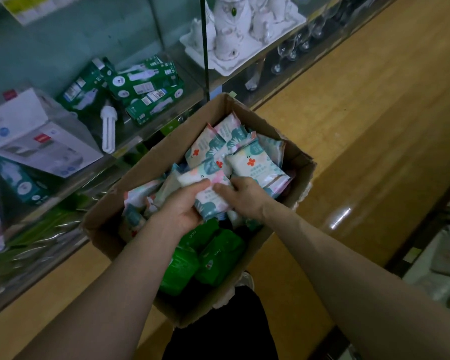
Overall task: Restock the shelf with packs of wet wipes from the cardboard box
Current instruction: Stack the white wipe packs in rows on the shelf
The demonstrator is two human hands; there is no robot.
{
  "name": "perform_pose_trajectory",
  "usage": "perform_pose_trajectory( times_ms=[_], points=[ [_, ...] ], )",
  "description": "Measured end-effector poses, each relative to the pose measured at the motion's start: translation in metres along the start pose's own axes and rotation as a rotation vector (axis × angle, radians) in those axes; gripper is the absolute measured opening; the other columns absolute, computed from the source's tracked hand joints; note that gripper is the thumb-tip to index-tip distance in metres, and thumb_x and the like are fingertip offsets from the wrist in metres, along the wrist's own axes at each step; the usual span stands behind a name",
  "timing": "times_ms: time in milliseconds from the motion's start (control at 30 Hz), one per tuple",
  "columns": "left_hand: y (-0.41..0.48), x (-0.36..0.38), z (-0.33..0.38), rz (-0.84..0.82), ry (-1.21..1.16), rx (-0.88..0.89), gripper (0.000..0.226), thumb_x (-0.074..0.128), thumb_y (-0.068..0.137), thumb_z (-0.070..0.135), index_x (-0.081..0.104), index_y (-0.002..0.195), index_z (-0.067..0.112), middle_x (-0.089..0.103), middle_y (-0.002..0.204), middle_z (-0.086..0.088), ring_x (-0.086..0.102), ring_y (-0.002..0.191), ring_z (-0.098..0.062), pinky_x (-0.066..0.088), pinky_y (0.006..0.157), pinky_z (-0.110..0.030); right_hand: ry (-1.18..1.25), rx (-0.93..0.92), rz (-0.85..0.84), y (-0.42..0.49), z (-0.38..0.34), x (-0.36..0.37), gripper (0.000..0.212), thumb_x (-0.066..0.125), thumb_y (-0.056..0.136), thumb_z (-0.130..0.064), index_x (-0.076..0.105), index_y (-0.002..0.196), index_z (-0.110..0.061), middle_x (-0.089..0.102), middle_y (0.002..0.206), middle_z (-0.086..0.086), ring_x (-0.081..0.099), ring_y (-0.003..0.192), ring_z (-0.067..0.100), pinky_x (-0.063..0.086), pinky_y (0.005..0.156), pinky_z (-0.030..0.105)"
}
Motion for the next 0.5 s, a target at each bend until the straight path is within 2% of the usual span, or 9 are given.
perform_pose_trajectory(
  times_ms=[67,133,200,267,300,367,433,500],
  points=[
    [0.001,0.002,0.008,0.025,-0.066,0.047,0.032,0.045,0.1,0.016,0.054,0.126,0.0,0.07,0.103,-0.018,0.068,0.084,-0.026,0.054,0.066,-0.037,-0.051,-0.013,0.066,0.009,0.0,-0.007,0.045,0.05,0.097,-0.042,0.039,0.065,-0.011,0.04,0.063,0.008,0.041,0.056,0.018,0.029,0.055,0.031],
    [0.003,-0.002,0.017,0.057,-0.097,0.076,0.036,0.042,0.102,0.015,0.049,0.134,0.0,0.058,0.129,-0.017,0.058,0.113,-0.029,0.046,0.08,-0.037,-0.131,-0.004,0.187,0.018,0.003,-0.025,0.038,0.047,0.099,-0.033,0.046,0.069,-0.01,0.046,0.068,0.008,0.048,0.063,0.022,0.034,0.059,0.033],
    [0.007,-0.011,0.025,0.073,-0.103,0.111,0.038,0.039,0.103,0.016,0.045,0.138,0.001,0.054,0.133,-0.013,0.049,0.126,-0.029,0.041,0.086,-0.037,-0.362,0.02,0.345,0.022,0.01,-0.051,0.025,0.044,0.1,-0.023,0.054,0.084,-0.007,0.057,0.081,0.011,0.056,0.077,0.03,0.043,0.063,0.036],
    [0.014,-0.022,0.029,0.097,-0.077,0.13,0.039,0.038,0.103,0.014,0.043,0.14,0.002,0.051,0.138,-0.012,0.048,0.129,-0.029,0.041,0.09,-0.039,-0.593,0.025,0.419,0.024,0.013,-0.069,0.019,0.044,0.099,-0.019,0.057,0.106,-0.008,0.063,0.1,0.014,0.059,0.09,0.034,0.05,0.071,0.04],
    [0.016,-0.027,0.03,0.125,-0.056,0.134,0.039,0.039,0.103,0.013,0.043,0.14,0.003,0.051,0.139,-0.011,0.048,0.128,-0.03,0.041,0.09,-0.041,-0.677,0.033,0.408,0.026,0.012,-0.072,0.024,0.046,0.098,-0.023,0.054,0.117,-0.009,0.06,0.112,0.016,0.057,0.101,0.035,0.05,0.078,0.042],
    [0.018,-0.029,0.028,0.155,-0.015,0.141,0.038,0.042,0.101,0.01,0.046,0.138,0.003,0.055,0.133,-0.01,0.052,0.124,-0.031,0.043,0.089,-0.041,-0.807,0.121,0.332,0.031,0.014,-0.068,0.05,0.053,0.094,-0.039,0.041,0.134,-0.012,0.043,0.134,0.017,0.043,0.122,0.038,0.043,0.093,0.048],
    [0.018,-0.029,0.025,0.197,0.032,0.15,0.033,0.046,0.099,0.008,0.051,0.131,0.004,0.059,0.119,-0.01,0.058,0.114,-0.03,0.047,0.083,-0.041,-0.862,0.217,0.252,0.039,0.019,-0.057,0.076,0.058,0.088,-0.052,0.025,0.144,-0.013,0.026,0.147,0.02,0.029,0.134,0.04,0.034,0.102,0.051],
    [0.02,-0.03,0.023,0.231,0.049,0.155,0.03,0.049,0.097,0.005,0.055,0.126,0.004,0.062,0.115,-0.012,0.063,0.095,-0.028,0.05,0.07,-0.039,-0.856,0.268,0.213,0.047,0.027,-0.044,0.086,0.062,0.086,-0.05,0.013,0.149,-0.014,0.017,0.152,0.023,0.022,0.138,0.042,0.029,0.106,0.054]
  ],
)
Point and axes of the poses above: each hand's wrist, its own y-axis towards the middle knuckle, its own x-axis out of the palm, z = x × y, the point moved 7 cm from there along y, towards the middle knuckle
